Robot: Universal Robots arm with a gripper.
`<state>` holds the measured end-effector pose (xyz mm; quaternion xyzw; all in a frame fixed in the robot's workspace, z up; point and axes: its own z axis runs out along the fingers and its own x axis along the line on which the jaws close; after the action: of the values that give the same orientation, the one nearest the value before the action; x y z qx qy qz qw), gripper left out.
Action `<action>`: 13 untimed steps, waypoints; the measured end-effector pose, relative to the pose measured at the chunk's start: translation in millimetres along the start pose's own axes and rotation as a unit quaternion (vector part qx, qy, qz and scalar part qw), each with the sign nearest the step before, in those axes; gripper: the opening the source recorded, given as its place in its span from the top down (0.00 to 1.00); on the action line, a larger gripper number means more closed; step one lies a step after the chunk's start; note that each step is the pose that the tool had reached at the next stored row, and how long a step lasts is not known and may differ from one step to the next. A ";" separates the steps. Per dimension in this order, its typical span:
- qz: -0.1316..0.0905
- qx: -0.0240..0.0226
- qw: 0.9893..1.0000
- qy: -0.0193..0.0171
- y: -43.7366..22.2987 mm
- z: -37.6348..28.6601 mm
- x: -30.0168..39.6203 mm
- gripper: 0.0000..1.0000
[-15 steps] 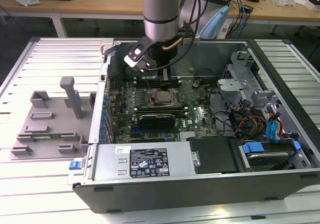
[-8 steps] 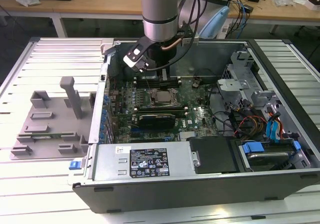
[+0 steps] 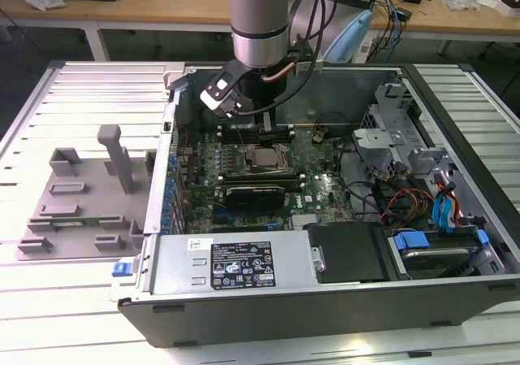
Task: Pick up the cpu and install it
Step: 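Close the cpu cover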
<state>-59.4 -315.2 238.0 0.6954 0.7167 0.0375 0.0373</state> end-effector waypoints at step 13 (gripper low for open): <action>-0.111 0.004 0.994 0.008 -1.0 8.1 -2.9 0.89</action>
<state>-59.4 -318.1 229.8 0.6113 0.7899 0.0359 0.0324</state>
